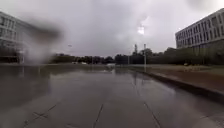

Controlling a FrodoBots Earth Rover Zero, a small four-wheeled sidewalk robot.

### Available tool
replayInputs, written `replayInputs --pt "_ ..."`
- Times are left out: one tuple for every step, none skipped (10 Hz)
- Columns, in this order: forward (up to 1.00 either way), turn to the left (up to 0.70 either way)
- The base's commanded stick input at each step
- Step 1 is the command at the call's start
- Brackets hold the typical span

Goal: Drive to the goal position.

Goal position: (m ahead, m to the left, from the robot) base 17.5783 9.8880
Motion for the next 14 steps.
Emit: replayInputs --pt "0.7 0.0" --pt "0.7 0.0" --pt "0.7 0.0" --pt "0.7 0.0" --pt "0.7 0.0" --pt "0.7 0.0" --pt "0.7 0.0" --pt "0.7 0.0" --pt "0.7 0.0" --pt "0.7 0.0" --pt "0.7 0.0" --pt "0.7 -0.01" --pt "0.7 -0.18" --pt "0.7 -0.33"
